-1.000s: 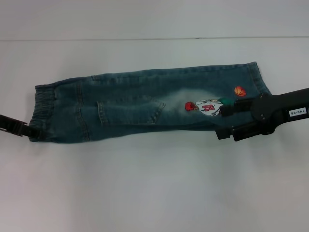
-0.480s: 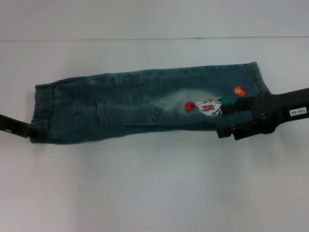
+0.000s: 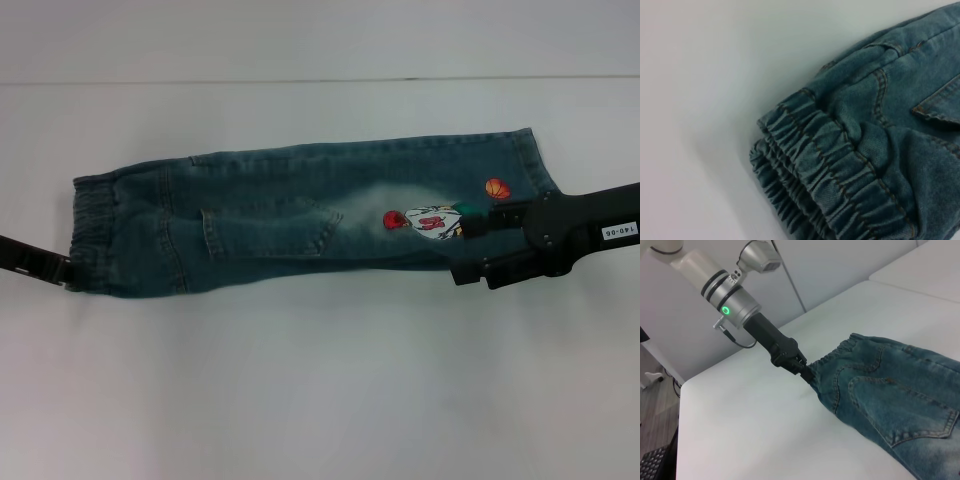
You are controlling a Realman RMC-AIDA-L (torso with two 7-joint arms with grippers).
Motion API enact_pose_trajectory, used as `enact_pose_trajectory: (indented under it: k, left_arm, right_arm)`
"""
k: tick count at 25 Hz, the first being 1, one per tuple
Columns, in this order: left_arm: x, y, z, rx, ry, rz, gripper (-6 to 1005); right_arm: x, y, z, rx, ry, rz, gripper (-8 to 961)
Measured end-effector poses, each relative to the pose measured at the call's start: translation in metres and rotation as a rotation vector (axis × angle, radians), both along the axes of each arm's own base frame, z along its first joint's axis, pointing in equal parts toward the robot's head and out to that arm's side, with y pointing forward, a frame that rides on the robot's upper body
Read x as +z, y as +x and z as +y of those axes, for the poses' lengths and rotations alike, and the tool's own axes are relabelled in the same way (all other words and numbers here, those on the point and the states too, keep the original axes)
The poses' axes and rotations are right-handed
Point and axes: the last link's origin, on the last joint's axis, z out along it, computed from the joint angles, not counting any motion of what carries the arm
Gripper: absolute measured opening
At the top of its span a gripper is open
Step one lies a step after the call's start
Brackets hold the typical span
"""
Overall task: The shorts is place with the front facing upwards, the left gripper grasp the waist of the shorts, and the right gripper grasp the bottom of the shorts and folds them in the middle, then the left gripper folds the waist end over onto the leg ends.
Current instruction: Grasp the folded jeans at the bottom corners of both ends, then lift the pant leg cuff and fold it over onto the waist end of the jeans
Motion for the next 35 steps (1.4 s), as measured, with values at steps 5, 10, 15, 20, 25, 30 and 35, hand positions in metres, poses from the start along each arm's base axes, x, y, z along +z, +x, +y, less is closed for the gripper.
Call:
enact_pose_trajectory:
  k: [5,10,15,20,25,30,35]
  left_arm:
    - [0.000,0.002,-0.002,0.001,-0.011,-0.010,91]
    - [0.002,0.009,-0.003,-0.014,-0.012,-0.053,54]
    - [0.011,0.019,-0.002,-0.041,-0.011,-0.065,49]
    - [0.023,0.030,-0.002,-0.075,-0.011,-0.092,49]
    - [0.038,0.044,0.000,-0.120,-0.011,-0.107,49]
    - [0.046,0.055,0.002,-0.151,-0.020,-0.106,49]
    - [0.052,0.066,0.004,-0.180,-0.024,-0.117,49]
  right_arm:
    - [0.000,0.001,-0.001,-0.002,-0.001,-0.002,928]
    - [-0.001,0.001,-0.001,0.000,0.000,0.000,928]
    - [-0.001,0.001,-0.001,0.003,0.003,0.000,927]
    - [-0.002,0.000,0.000,0.008,0.002,0.000,927]
    - [-0.005,-0.003,0.001,0.014,0.000,-0.003,927]
    - [-0.006,-0.003,0.003,0.011,0.007,-0.003,928]
    - [-0.006,-0.002,0.005,0.011,0.023,-0.009,912]
